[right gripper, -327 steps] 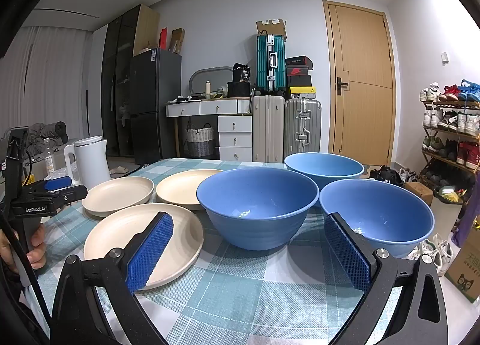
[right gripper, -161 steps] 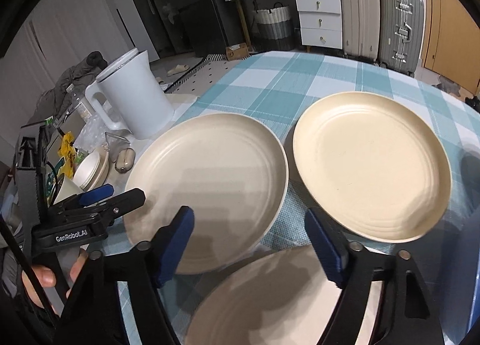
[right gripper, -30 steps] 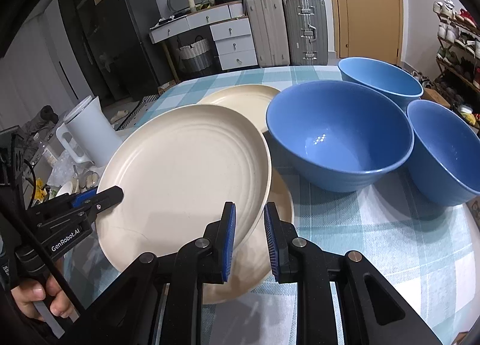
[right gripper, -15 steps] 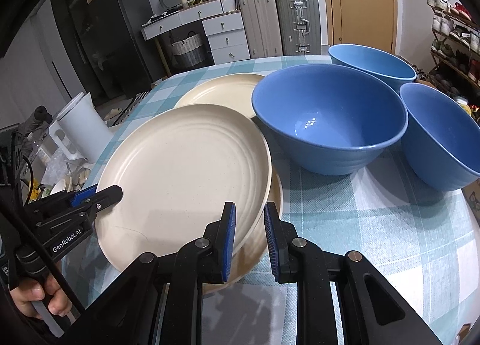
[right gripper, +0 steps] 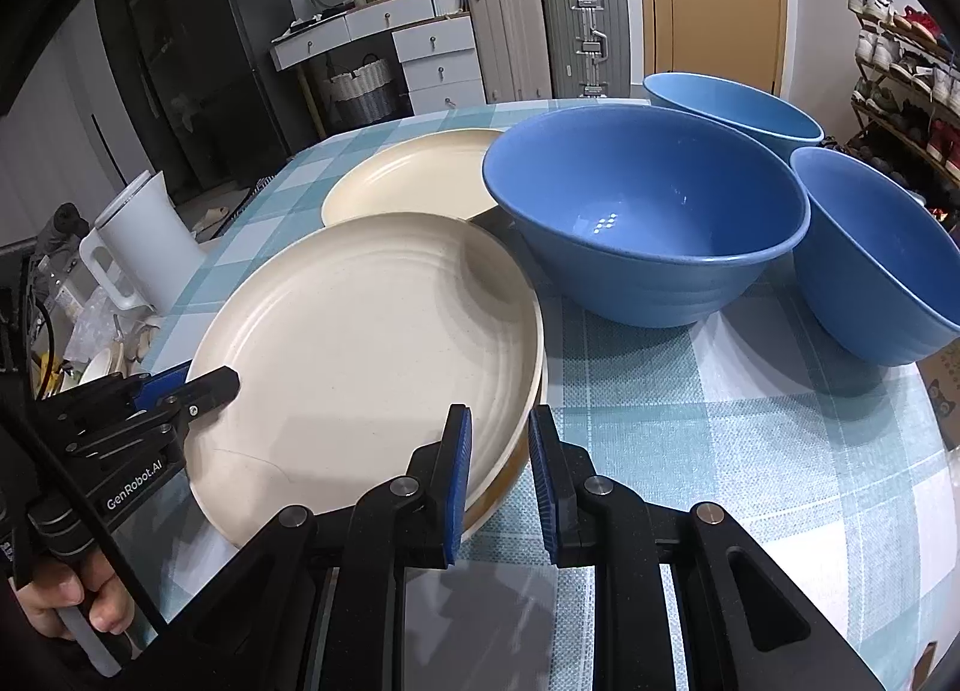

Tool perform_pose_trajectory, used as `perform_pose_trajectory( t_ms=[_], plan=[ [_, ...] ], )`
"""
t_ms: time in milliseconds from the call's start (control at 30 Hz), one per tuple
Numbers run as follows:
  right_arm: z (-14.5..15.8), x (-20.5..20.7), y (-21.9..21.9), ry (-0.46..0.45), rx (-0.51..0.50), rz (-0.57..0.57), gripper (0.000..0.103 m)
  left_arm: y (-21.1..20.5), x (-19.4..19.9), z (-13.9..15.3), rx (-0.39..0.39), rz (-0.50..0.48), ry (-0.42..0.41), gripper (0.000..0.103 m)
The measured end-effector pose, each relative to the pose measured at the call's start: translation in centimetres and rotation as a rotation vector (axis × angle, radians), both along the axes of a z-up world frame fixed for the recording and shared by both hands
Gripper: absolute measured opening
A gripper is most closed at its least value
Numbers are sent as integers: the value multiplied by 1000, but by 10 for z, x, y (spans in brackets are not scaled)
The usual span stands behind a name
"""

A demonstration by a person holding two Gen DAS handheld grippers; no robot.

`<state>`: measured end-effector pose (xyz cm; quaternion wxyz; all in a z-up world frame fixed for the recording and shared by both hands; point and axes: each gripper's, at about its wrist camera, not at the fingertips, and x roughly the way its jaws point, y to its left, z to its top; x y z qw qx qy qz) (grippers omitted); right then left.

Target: Organize plates and bowls

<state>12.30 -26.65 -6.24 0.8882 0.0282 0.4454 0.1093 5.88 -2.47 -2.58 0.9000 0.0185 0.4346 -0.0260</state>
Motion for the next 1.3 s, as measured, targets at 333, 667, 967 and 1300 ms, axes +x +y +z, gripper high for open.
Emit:
perform_pose_trajectory(
  t_ms=[333, 667, 967, 1300],
  plan=[
    [-4, -1, 8, -11, -38, -6, 20, -9, -2, -4, 62, -10, -10, 18],
    [-11, -2, 17, -21, -83, -10, 20, -19, -6, -7, 131, -21, -19, 20],
    [-15, -3, 20, -27, -93, -11, 20, -22, -5, -10, 158, -31, 2, 23],
    [-16, -4, 18, -32, -97, -10, 20, -23, -3, -15, 176, -38, 17, 23]
  ],
)
